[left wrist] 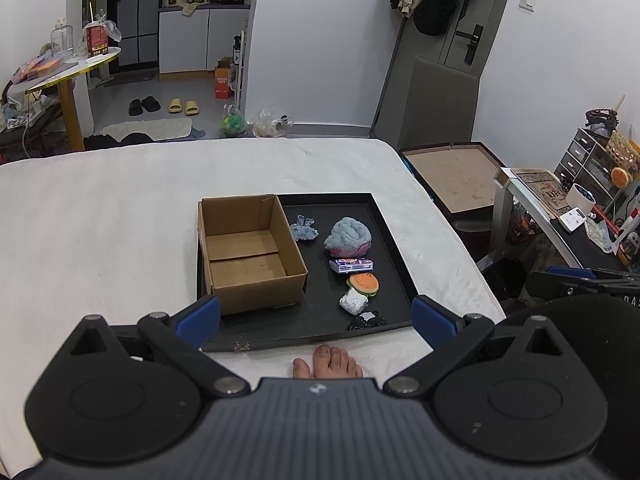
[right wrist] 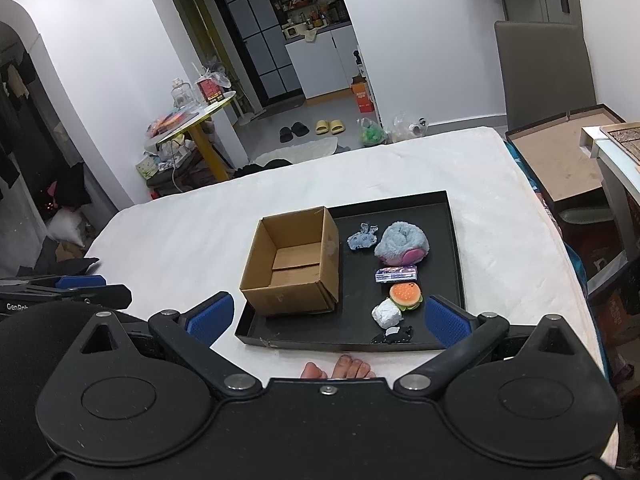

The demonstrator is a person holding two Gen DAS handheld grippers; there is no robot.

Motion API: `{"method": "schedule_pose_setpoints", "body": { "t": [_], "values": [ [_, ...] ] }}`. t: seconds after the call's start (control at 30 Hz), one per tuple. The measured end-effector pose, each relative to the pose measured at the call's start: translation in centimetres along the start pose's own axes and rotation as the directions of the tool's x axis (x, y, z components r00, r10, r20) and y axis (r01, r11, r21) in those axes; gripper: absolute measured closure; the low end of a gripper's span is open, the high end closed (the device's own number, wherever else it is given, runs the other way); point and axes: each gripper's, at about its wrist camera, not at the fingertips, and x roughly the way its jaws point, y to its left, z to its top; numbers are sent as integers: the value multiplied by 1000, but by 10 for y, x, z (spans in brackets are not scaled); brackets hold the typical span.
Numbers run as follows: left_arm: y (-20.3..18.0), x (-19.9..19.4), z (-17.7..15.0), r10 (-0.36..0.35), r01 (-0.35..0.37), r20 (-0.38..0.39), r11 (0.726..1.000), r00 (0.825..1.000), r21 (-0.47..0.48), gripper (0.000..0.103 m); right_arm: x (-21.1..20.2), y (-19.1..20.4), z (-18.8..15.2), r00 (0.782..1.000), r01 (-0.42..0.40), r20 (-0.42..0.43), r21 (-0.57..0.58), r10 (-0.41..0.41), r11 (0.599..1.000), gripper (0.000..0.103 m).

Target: Organize soft objects

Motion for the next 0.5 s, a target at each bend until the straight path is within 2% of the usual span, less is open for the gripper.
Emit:
{"method": "schedule_pose_setpoints", "body": {
  "t": [0.5],
  "values": [
    [0,-3,0,4,-4,5,1000,1000,2,2,1,-2,0,1000,-1,-3,3,1,1000,0]
  ]
}}
